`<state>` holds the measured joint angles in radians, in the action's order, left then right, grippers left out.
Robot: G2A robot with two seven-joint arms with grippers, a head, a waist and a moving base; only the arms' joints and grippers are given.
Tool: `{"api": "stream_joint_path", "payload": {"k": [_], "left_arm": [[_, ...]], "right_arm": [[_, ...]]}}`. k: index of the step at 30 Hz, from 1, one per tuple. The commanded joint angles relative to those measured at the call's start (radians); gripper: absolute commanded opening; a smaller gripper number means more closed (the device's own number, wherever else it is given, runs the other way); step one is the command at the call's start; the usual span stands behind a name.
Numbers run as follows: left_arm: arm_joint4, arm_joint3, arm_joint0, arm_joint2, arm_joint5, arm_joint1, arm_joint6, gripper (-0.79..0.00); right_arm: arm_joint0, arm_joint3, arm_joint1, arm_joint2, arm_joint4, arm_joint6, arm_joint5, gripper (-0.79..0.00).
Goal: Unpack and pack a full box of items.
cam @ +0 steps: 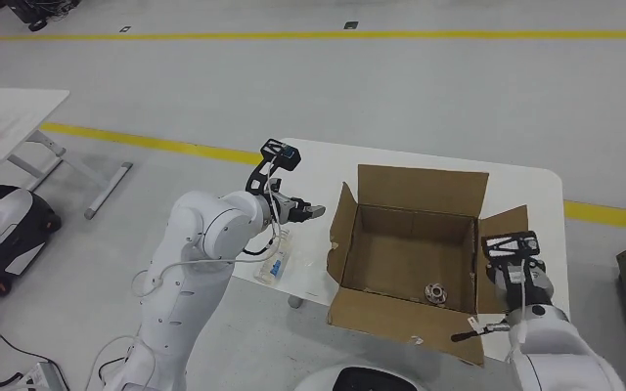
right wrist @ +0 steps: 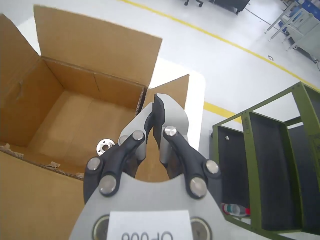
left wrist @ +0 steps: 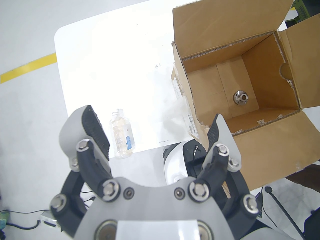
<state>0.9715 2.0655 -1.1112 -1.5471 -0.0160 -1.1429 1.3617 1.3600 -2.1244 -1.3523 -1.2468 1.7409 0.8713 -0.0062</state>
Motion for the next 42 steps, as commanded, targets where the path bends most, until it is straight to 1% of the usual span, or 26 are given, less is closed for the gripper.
{"api": "stream_joint_path", "payload": {"k": [1,3,5,8,27,28,29,30,31,32,35,40,42], "left_arm": [[0.0,0.0,0.0,0.0,0.0,0.0,0.0,0.0],[0.0,0.0,0.0,0.0,0.0,0.0,0.0,0.0],[0.0,0.0,0.0,0.0,0.0,0.0,0.0,0.0],[0.0,0.0,0.0,0.0,0.0,0.0,0.0,0.0],[0.0,0.0,0.0,0.0,0.0,0.0,0.0,0.0],[0.0,0.0,0.0,0.0,0.0,0.0,0.0,0.0],[0.0,0.0,0.0,0.0,0.0,0.0,0.0,0.0],[0.0,0.0,0.0,0.0,0.0,0.0,0.0,0.0],[0.0,0.0,0.0,0.0,0.0,0.0,0.0,0.0],[0.0,0.0,0.0,0.0,0.0,0.0,0.0,0.0],[0.0,0.0,0.0,0.0,0.0,0.0,0.0,0.0],[0.0,0.0,0.0,0.0,0.0,0.0,0.0,0.0],[0.0,0.0,0.0,0.0,0.0,0.0,0.0,0.0]], "right_arm": [[-0.066,0.074,-0.008,0.044,0.018,0.054,0.011,-0.785],[-0.13,0.142,-0.017,0.097,0.074,0.097,0.026,-0.785],[-0.189,0.204,-0.031,0.149,0.062,0.127,0.053,-0.785],[-0.268,0.291,-0.048,0.215,0.108,0.17,0.065,-0.785],[-0.268,0.291,-0.048,0.215,0.108,0.17,0.065,-0.785],[-0.259,0.306,-0.047,0.224,0.12,0.164,0.042,-0.785],[-0.267,0.327,-0.045,0.24,0.178,0.181,-0.008,-0.785],[-0.276,0.338,-0.045,0.258,0.237,0.205,-0.036,-0.785],[-0.278,0.337,-0.05,0.269,0.22,0.216,-0.036,-0.785],[-0.279,0.338,-0.055,0.272,0.169,0.215,-0.034,-0.785],[-0.311,0.39,-0.065,0.298,0.151,0.255,-0.091,-0.785],[-0.397,0.533,-0.091,0.356,0.058,0.34,-0.209,-0.785],[-0.427,0.58,-0.102,0.374,0.017,0.378,-0.234,-0.785]]}}
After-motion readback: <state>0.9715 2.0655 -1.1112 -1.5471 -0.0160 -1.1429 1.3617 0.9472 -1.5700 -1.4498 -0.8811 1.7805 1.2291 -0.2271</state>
